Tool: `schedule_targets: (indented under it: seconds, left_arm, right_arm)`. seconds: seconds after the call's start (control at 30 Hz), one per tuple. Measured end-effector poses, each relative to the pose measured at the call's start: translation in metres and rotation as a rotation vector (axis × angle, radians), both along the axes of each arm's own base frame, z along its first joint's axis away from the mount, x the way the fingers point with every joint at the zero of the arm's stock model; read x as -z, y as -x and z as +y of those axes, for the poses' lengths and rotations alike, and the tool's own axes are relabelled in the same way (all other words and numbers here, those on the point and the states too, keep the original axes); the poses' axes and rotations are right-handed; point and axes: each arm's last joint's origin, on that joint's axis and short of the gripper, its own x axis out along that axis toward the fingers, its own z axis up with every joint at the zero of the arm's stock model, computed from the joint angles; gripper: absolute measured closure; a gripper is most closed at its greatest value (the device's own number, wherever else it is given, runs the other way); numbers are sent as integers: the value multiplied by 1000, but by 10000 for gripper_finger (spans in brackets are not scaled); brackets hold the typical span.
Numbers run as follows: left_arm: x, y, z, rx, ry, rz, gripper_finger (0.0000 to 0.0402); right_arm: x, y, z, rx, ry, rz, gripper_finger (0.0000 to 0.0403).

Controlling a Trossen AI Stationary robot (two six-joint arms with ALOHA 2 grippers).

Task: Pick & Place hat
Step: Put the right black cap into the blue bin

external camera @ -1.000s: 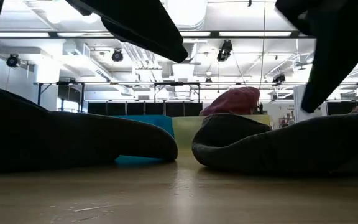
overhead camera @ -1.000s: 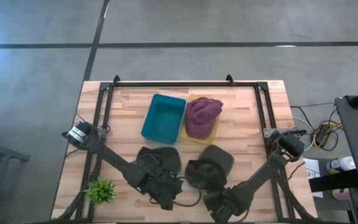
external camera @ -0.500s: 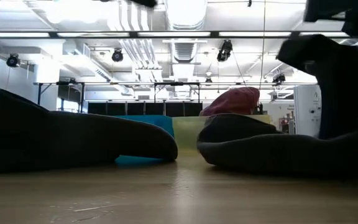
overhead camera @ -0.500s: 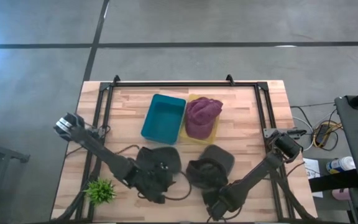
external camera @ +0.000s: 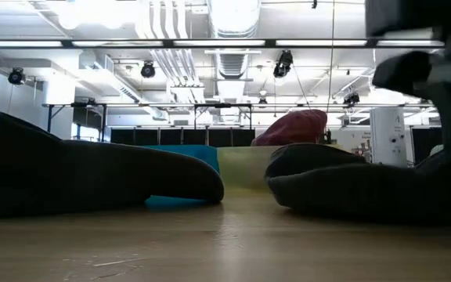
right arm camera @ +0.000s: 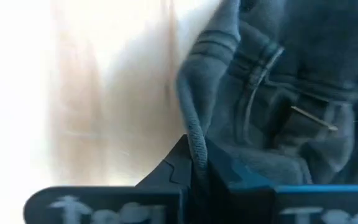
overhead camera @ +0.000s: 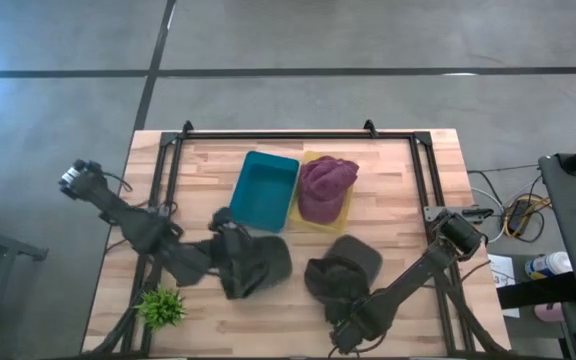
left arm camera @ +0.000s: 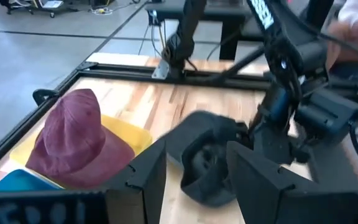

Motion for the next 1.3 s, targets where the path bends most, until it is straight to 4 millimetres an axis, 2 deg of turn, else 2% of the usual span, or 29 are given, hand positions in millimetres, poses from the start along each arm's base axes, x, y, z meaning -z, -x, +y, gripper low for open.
schedule_targets:
  seconds: [0.13,0.3,0.43,0.57,0.73,0.83,0.97,1.1,1.3]
  left_arm:
    - [-13,17,10,-11,58,-30,239]
    - [-21,34,22,-24,92,-30,239]
    - [-28,42,28,-24,116,-58,239]
    - [-33,49,32,-20,127,-71,239]
    - [-31,60,40,-30,118,-19,239]
    - [-30,66,44,-52,156,-5,239]
    - [-32,72,48,-78,216,-11,239]
    - [-31,75,50,-114,281,-17,239]
    - [-27,72,49,-135,285,-13,239]
  right_arm:
    - [-38,-11,3,61,-104,-113,394]
    - [-94,-26,-10,166,-204,-286,394]
    - [-138,-33,-29,240,-292,-408,394]
    - [-173,-41,-51,270,-379,-513,394]
    - [-217,-53,-92,256,-471,-646,394]
    - [-232,-62,-121,210,-525,-677,394]
    - [-241,-75,-163,119,-578,-673,394]
    - [-248,-85,-209,31,-645,-709,395]
    - [-252,-91,-277,-49,-725,-782,395]
